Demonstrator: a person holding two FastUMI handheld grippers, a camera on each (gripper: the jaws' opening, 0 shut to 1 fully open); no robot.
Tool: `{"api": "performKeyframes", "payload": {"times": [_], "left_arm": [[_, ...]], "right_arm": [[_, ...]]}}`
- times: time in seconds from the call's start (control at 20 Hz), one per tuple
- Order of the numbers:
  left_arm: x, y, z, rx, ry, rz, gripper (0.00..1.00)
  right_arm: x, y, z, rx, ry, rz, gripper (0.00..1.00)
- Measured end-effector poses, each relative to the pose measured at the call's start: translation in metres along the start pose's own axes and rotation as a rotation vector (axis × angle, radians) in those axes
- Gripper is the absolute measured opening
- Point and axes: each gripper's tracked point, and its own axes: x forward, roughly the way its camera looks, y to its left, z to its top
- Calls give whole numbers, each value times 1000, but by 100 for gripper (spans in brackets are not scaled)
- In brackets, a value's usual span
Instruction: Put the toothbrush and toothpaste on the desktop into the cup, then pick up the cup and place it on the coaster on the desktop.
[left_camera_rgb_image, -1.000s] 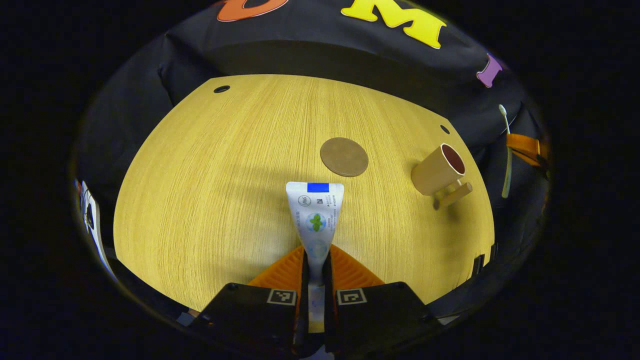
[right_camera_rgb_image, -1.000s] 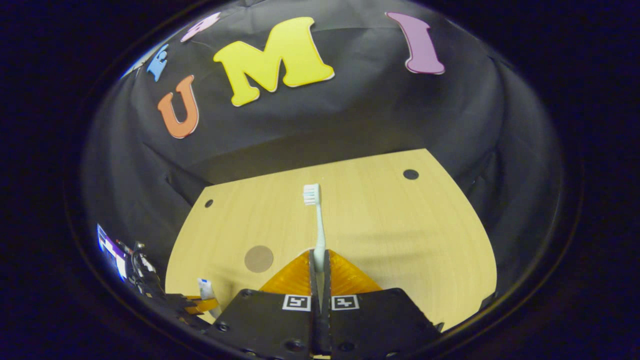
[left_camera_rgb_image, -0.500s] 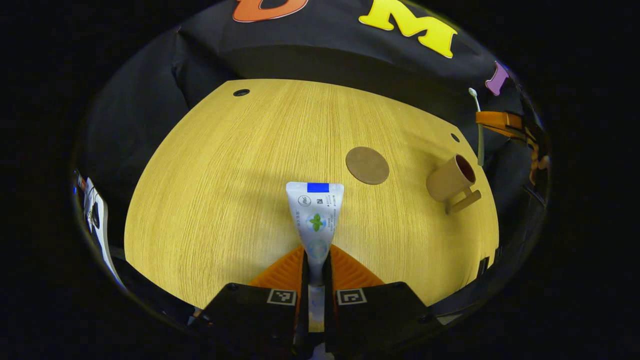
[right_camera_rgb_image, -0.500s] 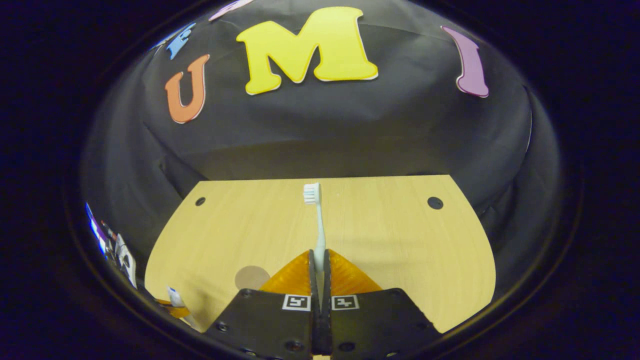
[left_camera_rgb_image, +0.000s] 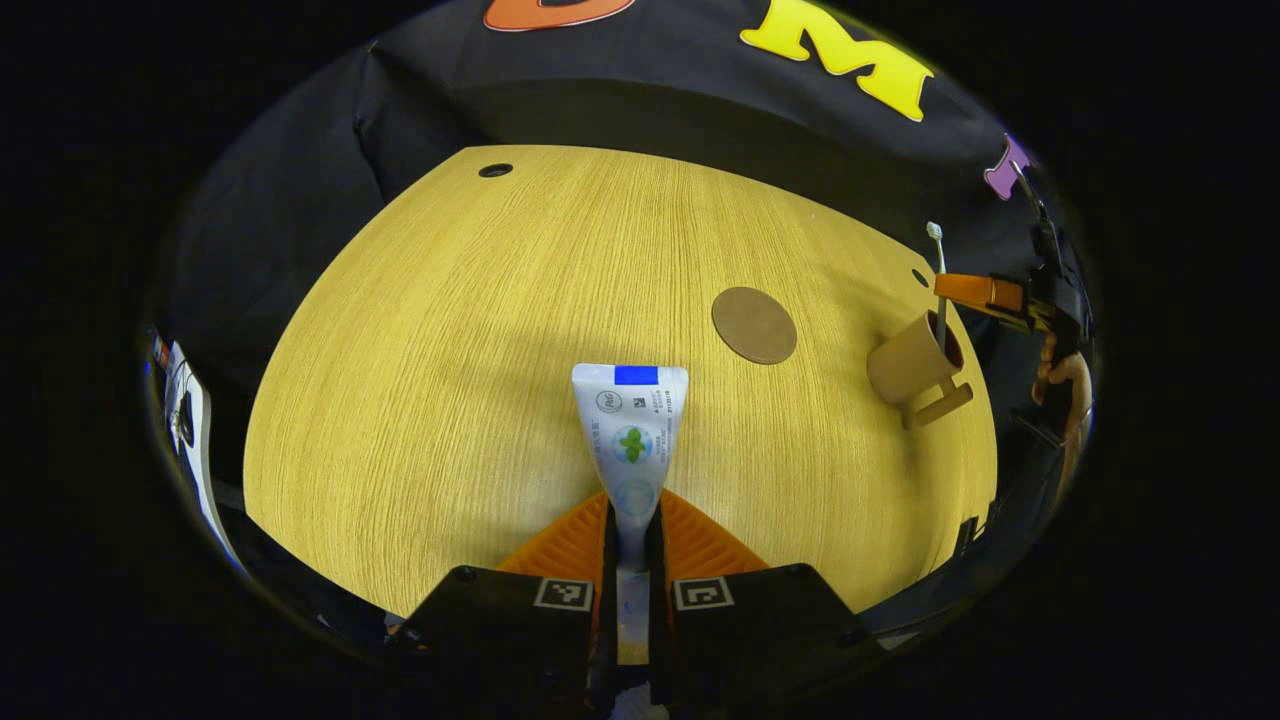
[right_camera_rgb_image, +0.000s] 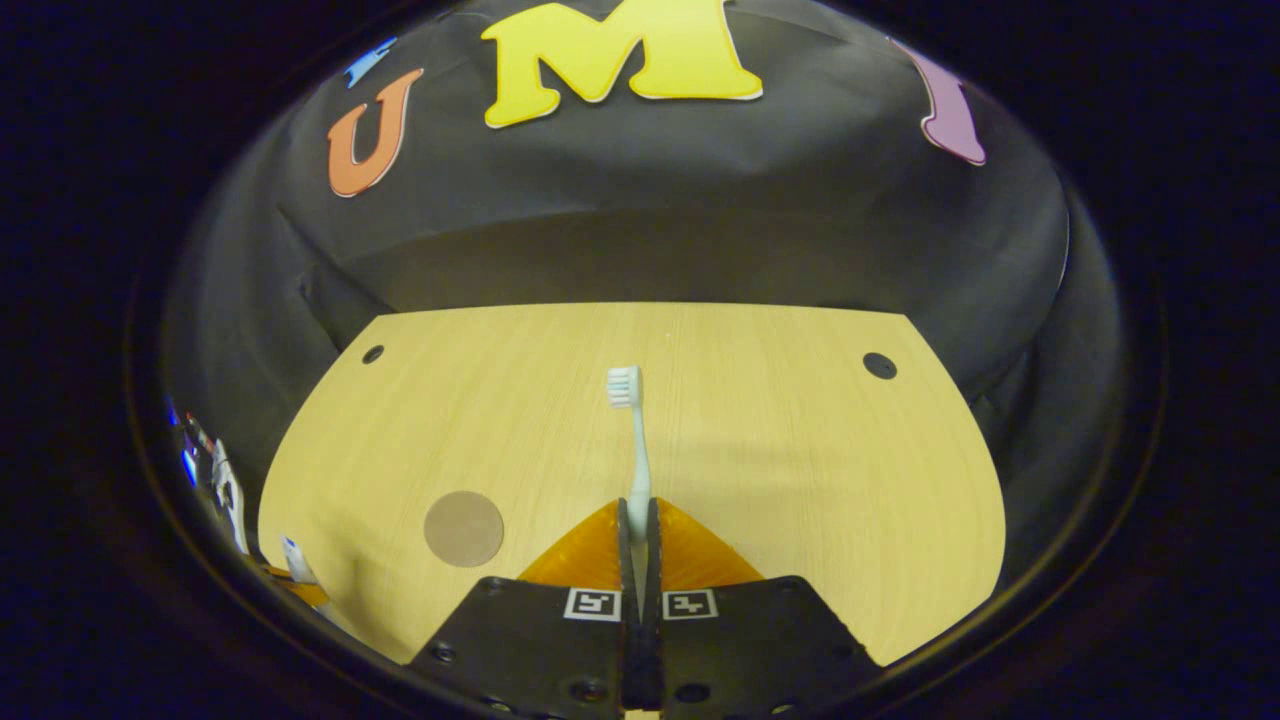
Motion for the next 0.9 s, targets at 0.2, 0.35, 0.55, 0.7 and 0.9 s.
{"api": "performKeyframes", "payload": {"times": [0.2,0.35,0.55,0.7,0.9], "left_arm": [[6,-6,6,14,-5,-4,16],[8,-14,8,18,-3,-7,16],[11,-19,0,15,3,-11,16],[12,-22,3,15,-6,-15,15],[17,-53,28,54,-55,-10,16]], "right_arm": [[0,-4,1,-24,-43,-3,1],[1,-8,-3,-35,-46,-29,5],[0,-15,-10,-67,-42,-76,37],[-7,-14,-16,-48,-46,-64,61],[-24,-13,-20,11,-57,-25,94]]}}
